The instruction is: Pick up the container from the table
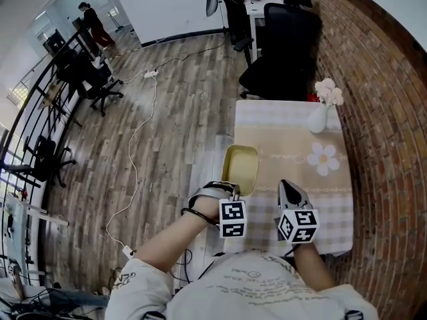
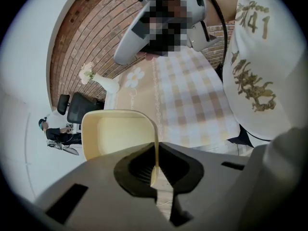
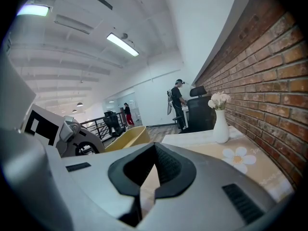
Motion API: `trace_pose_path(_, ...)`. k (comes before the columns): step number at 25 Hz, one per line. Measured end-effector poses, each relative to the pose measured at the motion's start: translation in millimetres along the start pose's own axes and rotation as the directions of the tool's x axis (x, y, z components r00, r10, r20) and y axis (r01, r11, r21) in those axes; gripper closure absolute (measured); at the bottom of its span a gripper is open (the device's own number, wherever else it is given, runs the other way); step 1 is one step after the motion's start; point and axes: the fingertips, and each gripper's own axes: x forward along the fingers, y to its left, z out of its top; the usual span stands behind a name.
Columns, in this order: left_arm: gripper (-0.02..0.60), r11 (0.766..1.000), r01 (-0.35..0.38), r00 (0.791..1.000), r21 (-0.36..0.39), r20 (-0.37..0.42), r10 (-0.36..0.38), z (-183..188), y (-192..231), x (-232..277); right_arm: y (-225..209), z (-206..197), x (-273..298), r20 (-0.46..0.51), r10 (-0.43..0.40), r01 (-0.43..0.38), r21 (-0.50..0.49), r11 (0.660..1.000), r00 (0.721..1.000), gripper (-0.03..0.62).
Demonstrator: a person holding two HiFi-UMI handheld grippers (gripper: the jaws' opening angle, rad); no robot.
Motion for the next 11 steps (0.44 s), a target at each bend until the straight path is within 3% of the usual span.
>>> trace_pose_path(11,0.566,1.0,0.009,1.0,0.016,-0.01,-0.009,2.8,-4.5,0.7,-5.3,-2.8,-3.4,-0.006,-0.008,0.008,0.025,1.0,1.0,0.594)
